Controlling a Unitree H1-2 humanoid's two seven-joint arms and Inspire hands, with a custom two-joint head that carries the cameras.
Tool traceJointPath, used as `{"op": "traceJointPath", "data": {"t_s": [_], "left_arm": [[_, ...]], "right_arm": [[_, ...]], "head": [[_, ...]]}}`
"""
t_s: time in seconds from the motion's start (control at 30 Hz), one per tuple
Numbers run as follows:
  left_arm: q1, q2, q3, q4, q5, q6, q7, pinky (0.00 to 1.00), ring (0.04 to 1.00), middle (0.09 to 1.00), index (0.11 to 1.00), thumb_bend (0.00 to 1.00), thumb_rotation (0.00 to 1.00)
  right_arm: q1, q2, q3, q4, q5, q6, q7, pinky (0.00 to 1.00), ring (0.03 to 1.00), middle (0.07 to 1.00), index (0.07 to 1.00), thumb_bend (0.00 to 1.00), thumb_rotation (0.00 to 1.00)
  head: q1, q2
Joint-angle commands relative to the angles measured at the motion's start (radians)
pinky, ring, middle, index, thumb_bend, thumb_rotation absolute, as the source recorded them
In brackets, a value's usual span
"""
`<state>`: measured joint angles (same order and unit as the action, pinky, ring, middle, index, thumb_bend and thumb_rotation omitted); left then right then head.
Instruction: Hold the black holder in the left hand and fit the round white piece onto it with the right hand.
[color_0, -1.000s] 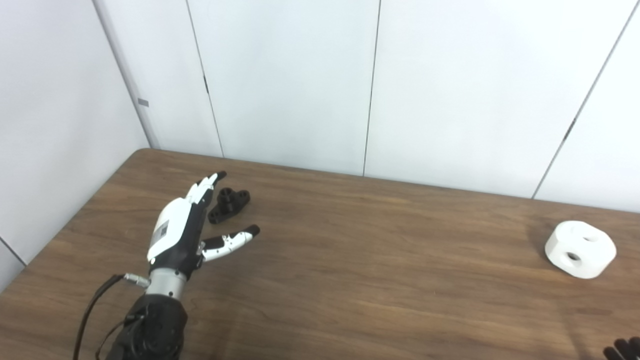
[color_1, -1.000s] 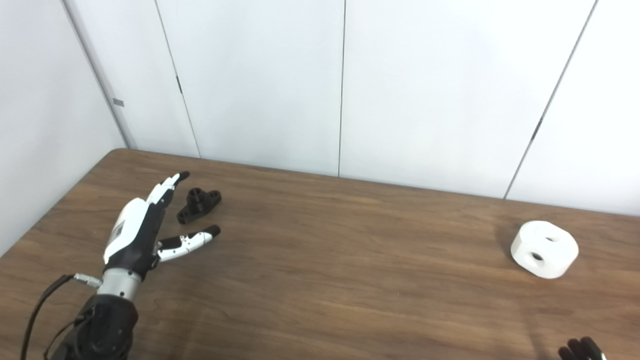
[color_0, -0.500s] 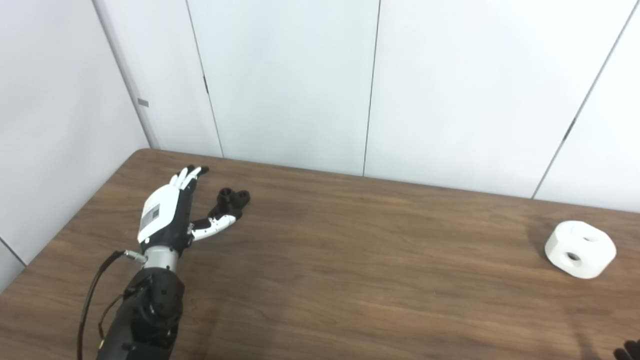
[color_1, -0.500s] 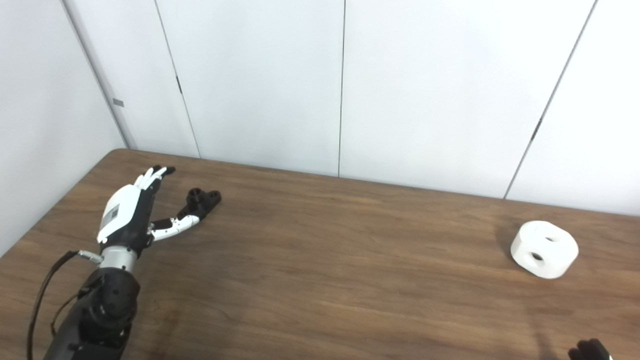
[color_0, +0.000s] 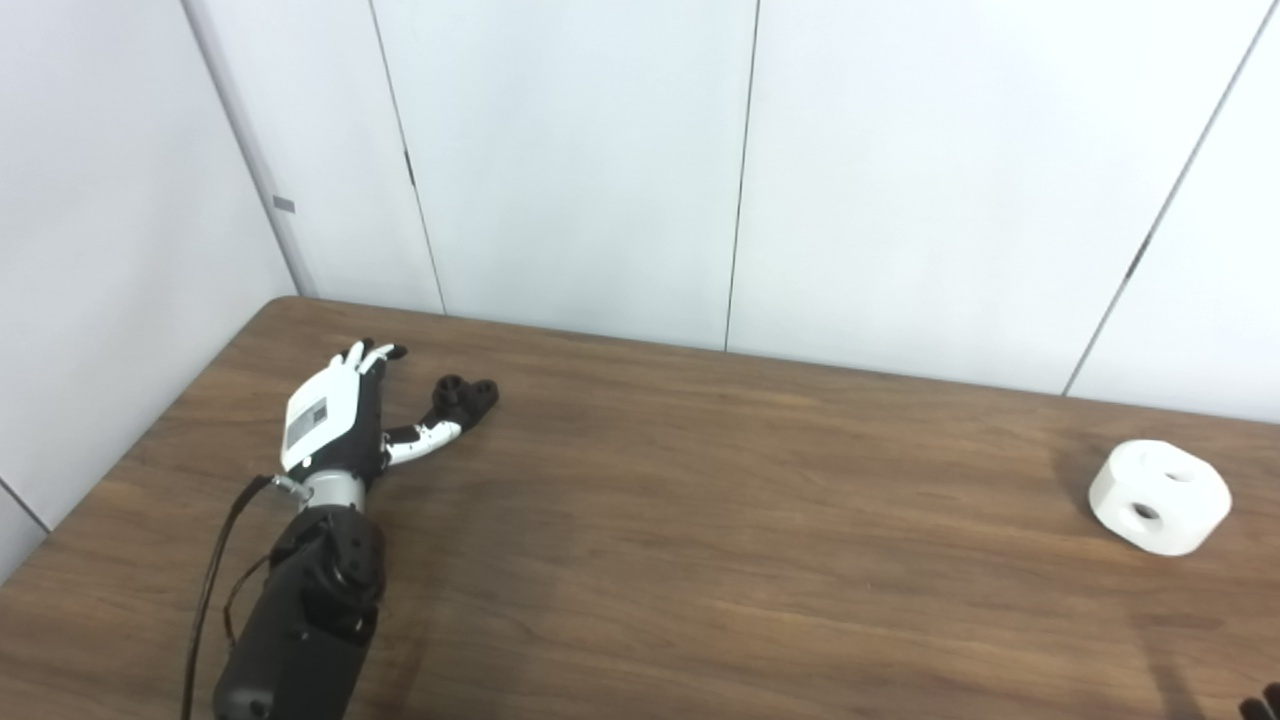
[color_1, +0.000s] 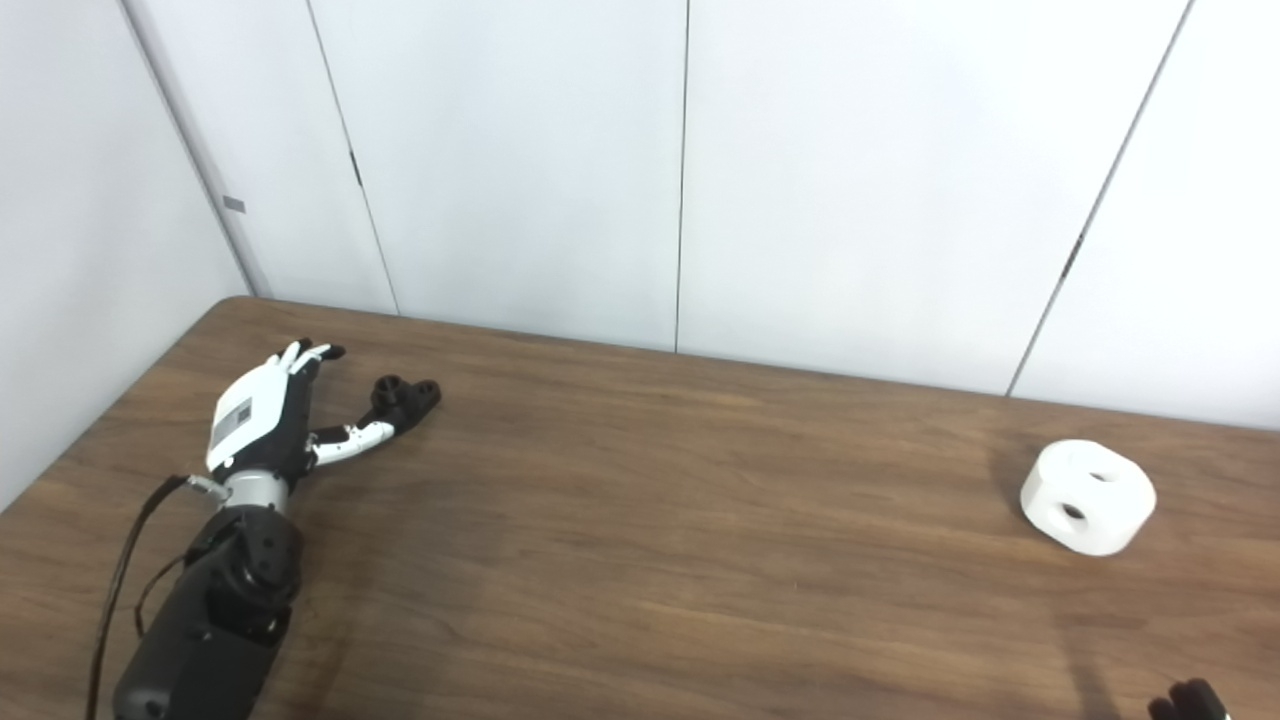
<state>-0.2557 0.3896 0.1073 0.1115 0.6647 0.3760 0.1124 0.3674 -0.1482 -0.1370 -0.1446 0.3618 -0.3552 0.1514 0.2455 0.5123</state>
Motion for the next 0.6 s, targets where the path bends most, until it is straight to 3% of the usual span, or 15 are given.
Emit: {"op": "traceJointPath", "data": {"t_s": [0.0, 0.57], "left_arm": [[-0.055, 0.028, -0.01, 0.0, -0.007, -0.01, 0.009, 0.98, 1.0, 0.978, 0.858, 0.82, 0.38], [-0.103, 0.054, -0.084, 0.085, -0.028, 0.0, 0.001, 0.98, 1.0, 0.971, 0.843, 0.83, 0.39]], "right_arm": [[0.003, 0.029, 0.014, 0.052, -0.021, 0.088, -0.027, 0.96, 0.974, 0.975, 0.955, 0.71, 0.93], [0.008, 0.042, 0.024, 0.053, -0.01, 0.07, -0.026, 0.99, 0.99, 0.985, 0.969, 0.68, 0.9]], "head": [[-0.002, 0.003], [-0.019, 0.012]]}}
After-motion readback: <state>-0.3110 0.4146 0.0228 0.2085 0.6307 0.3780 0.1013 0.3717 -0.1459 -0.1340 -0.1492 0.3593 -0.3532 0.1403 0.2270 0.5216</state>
